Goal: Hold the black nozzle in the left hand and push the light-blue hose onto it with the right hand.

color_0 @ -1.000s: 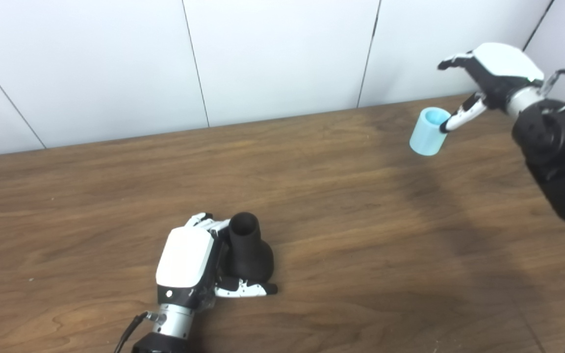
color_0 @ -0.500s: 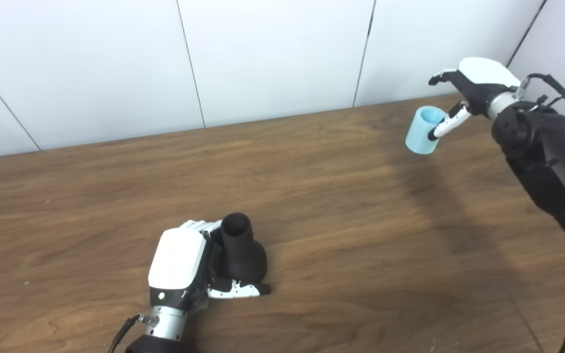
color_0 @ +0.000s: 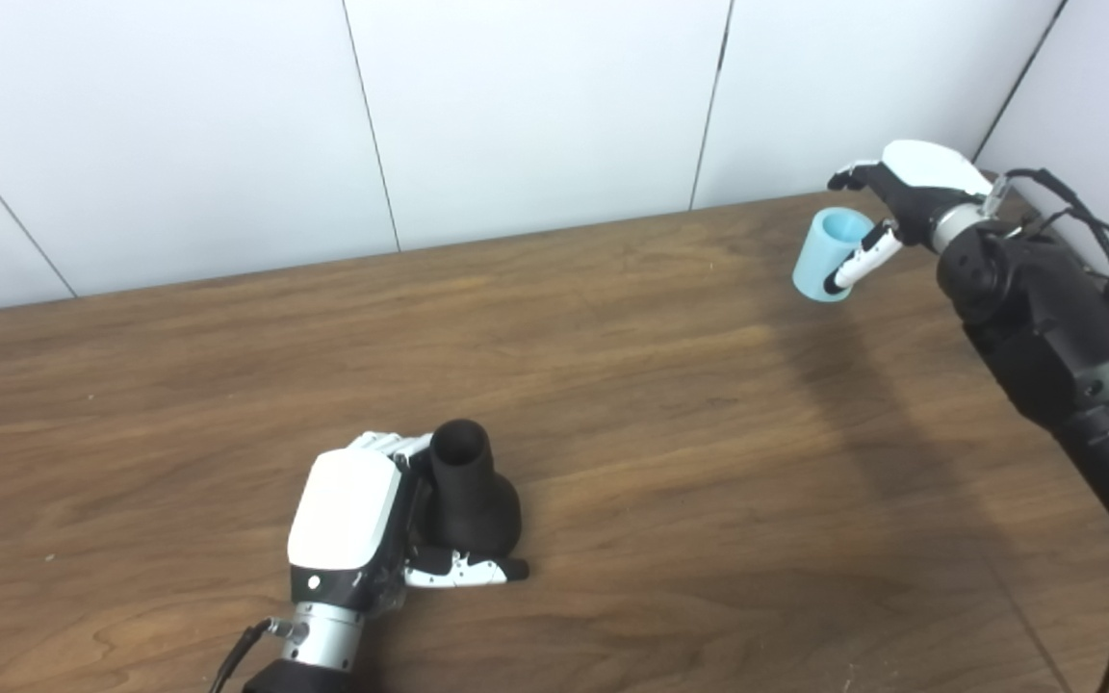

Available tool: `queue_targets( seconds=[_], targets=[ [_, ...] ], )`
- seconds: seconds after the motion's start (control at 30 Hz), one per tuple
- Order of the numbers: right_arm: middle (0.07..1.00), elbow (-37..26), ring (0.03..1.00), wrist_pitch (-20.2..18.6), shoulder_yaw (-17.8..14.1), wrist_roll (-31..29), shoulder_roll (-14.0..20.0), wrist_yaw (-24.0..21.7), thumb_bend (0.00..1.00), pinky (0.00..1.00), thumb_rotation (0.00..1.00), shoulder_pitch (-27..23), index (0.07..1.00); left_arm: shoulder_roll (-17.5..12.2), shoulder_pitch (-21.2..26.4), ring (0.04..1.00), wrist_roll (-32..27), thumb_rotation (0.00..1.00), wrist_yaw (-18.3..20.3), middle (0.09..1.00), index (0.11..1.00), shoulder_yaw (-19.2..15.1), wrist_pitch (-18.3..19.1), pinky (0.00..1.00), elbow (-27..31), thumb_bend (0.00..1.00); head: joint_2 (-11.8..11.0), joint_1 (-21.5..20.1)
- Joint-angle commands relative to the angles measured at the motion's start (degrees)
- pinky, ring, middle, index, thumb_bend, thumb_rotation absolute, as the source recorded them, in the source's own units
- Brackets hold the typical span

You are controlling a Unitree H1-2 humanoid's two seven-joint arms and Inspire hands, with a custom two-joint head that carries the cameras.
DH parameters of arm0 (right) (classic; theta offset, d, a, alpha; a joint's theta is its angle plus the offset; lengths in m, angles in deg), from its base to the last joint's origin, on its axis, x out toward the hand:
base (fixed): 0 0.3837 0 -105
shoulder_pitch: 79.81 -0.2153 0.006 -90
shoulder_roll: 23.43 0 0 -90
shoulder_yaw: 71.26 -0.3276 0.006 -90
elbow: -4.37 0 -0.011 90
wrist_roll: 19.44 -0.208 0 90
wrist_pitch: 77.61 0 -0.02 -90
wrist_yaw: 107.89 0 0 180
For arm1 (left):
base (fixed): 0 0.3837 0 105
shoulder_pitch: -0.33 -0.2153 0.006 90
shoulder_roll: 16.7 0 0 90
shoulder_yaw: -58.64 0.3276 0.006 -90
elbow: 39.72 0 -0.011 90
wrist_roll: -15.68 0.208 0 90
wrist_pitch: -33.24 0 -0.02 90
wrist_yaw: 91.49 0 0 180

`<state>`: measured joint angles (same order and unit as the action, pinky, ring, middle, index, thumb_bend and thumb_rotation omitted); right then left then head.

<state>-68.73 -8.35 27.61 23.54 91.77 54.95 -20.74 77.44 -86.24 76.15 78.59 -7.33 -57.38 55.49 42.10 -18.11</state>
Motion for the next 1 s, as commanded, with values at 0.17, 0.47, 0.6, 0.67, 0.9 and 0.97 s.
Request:
queue_targets(
  seconds=[0.17,0.47,0.6,0.67,0.9,0.97],
  targets=[
    [0.798,-0.5,0.857,1.06,-0.84,-0.87,1.68,2.68,0.89,0.8,0.19,-2.07,0.807,-0.89,-0.64,0.587,0.07,0.0,0.87,0.468,0.495,-0.42,0.29,0.69,0.02,0.53,0.19,0.14],
    [0.724,0.19,0.791,2.0,-1.45,-3.17,1.19,4.86,0.87,0.73,0.13,-1.74,0.767,-0.97,-0.4,0.594,-0.03,0.0,0.76,0.471,0.494,-0.79,-0.04,0.69,-0.28,0.53,0.26,0.75],
    [0.707,0.78,0.779,3.14,-1.32,-4.06,0.82,6.44,0.88,0.71,0.11,-1.94,0.756,-0.75,-0.29,0.594,0.24,0.0,1.17,0.462,0.497,-0.91,0.3,0.69,-0.15,0.53,0.34,0.5],
    [0.716,-0.01,0.795,2.36,-0.98,-3.77,0.8,5.98,0.87,0.72,0.12,-2.05,0.76,-0.71,-0.31,0.599,0.04,0.0,1.44,0.466,0.496,-0.93,0.27,0.69,-0.04,0.53,0.34,0.5],
    [0.707,0.63,0.791,2.81,-0.9,-3.76,0.82,6.5,0.87,0.72,0.12,-2.41,0.748,-0.61,-0.28,0.592,0.04,0.0,1.41,0.462,0.497,-0.9,0.11,0.69,0.05,0.53,0.34,1.2],
    [0.7,0.74,0.786,3.09,-0.74,-3.67,0.94,6.54,0.86,0.73,0.12,-2.35,0.745,-0.58,-0.24,0.594,0.16,0.0,1.57,0.463,0.496,-0.86,0.23,0.69,0.03,0.53,0.39,1.58]
  ],
)
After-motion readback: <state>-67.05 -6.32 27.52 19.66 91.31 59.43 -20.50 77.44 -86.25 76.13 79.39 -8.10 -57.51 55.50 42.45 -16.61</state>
